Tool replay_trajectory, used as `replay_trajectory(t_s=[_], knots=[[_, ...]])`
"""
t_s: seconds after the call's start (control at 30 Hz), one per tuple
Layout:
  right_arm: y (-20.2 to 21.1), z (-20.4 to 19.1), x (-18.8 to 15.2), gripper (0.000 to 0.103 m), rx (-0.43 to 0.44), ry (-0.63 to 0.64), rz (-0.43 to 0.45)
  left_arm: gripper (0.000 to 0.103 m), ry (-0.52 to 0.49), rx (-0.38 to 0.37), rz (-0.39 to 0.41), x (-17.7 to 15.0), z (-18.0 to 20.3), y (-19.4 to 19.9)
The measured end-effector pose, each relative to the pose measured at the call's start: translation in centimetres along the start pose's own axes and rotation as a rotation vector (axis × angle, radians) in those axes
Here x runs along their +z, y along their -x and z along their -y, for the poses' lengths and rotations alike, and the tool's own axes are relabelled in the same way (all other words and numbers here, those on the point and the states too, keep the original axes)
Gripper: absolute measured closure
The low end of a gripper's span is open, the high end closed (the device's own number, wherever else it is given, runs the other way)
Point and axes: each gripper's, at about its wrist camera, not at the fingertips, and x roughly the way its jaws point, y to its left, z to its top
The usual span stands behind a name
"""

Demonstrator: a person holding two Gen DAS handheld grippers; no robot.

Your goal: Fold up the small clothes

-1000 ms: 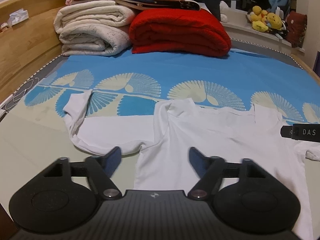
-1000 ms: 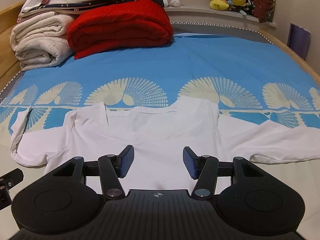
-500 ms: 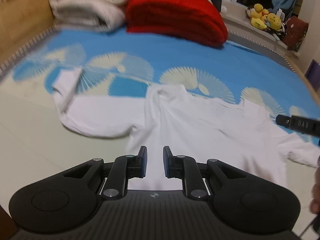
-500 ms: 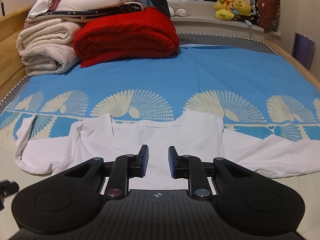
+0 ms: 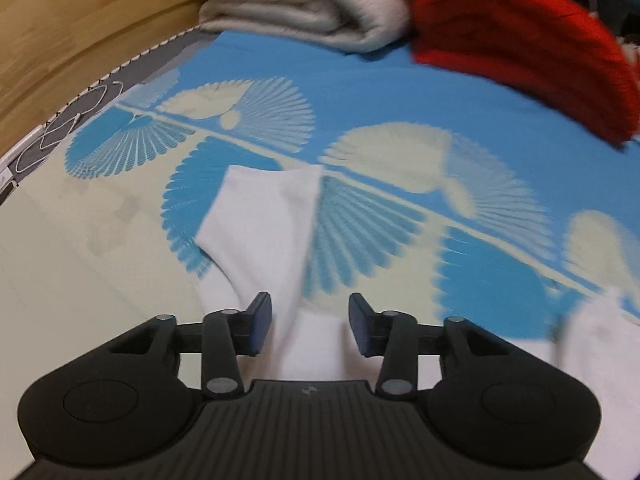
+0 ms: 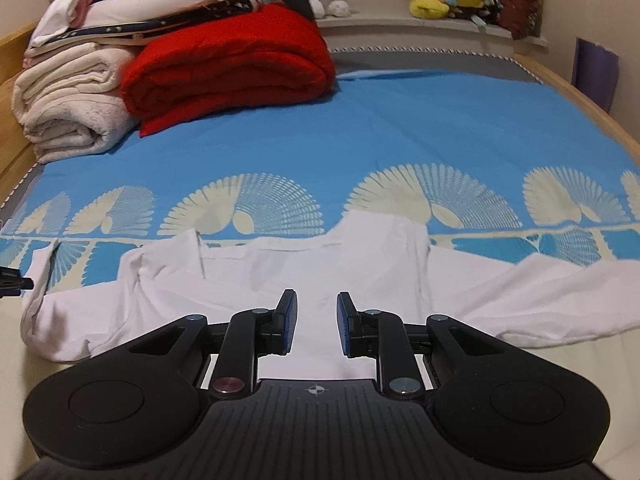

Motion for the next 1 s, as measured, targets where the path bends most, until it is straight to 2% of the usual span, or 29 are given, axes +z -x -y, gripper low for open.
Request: replay_trajectory(t_s=[0.1,0.2,0.27,0.3,0.37,0.43,0.47,0.53,0.63,0.7,0.8,0.87,0.9,0.93,0.97,1.0], knots=[[-1.0,1.3,-0.1,0.079,-0.022,-0.033,-0.040,0.046,0.004,-0.003,-0.012,1.3,-0.4,-2.7],[-1.8,3.0,-0.1,0.079,-0.053,-0.090,-0.068,0.048,-0.041,0.031,-0.016,2.0,0.4,-4.7],[-2.1,4.1,-0.1,0.079,-0.073,-0.126,-0.081,0.074,-0.105,0.068,-0.030,2.5,1.0,-6.2],[-2.3,4.5,-0.1,0.079,-0.079,-0.141,-0.087,0.094,-0.136,0.104,-0.057,2.8,1.2,-6.8],[-2.4,5.2,-0.2,0.079,-0.085,-0.167,-0.095,0.098,-0.143,0.119,-0.054,3.6,1.0,-6.8],[-2.3,6.0,-0.2,0.079,-0.098,-0.197,-0.095,0.098,-0.193,0.145,-0.001,4.5,1.8,-5.0],[-2.1,6.4,-0.1,0.079,-0.109,-0.217,-0.087,0.098,-0.210,0.132,0.040,5.1,2.6,-3.4],[-1.6,7.6,0.1,0.079,-0.137,-0.262,-0.060,0.099,-0.226,0.055,0.130,5.9,4.6,0.5],[-0.6,9.7,0.4,0.079,-0.178,-0.342,-0.017,0.099,-0.239,-0.146,0.255,5.5,9.4,8.3],[0.1,11.3,0.5,0.079,-0.217,-0.403,0.016,0.099,-0.271,-0.282,0.304,3.9,13.1,13.0],[1.0,13.0,0.3,0.079,-0.280,-0.458,0.054,0.098,-0.337,-0.499,0.322,-0.4,19.8,18.8],[1.5,14.0,0.0,0.079,-0.282,-0.497,0.060,0.097,-0.388,-0.606,0.272,-4.3,24.3,20.8],[1.6,14.5,-0.1,0.079,-0.281,-0.516,0.056,0.090,-0.434,-0.656,0.220,-6.8,26.8,21.0],[1.6,15.0,-0.2,0.079,-0.279,-0.533,0.051,0.068,-0.488,-0.706,0.141,-9.0,28.8,20.8],[1.6,15.5,-0.3,0.079,-0.276,-0.554,0.043,0.061,-0.556,-0.757,0.001,-11.5,30.8,20.1],[1.5,15.9,-0.4,0.079,-0.272,-0.571,0.035,0.063,-0.604,-0.779,-0.115,-13.7,32.0,19.7]])
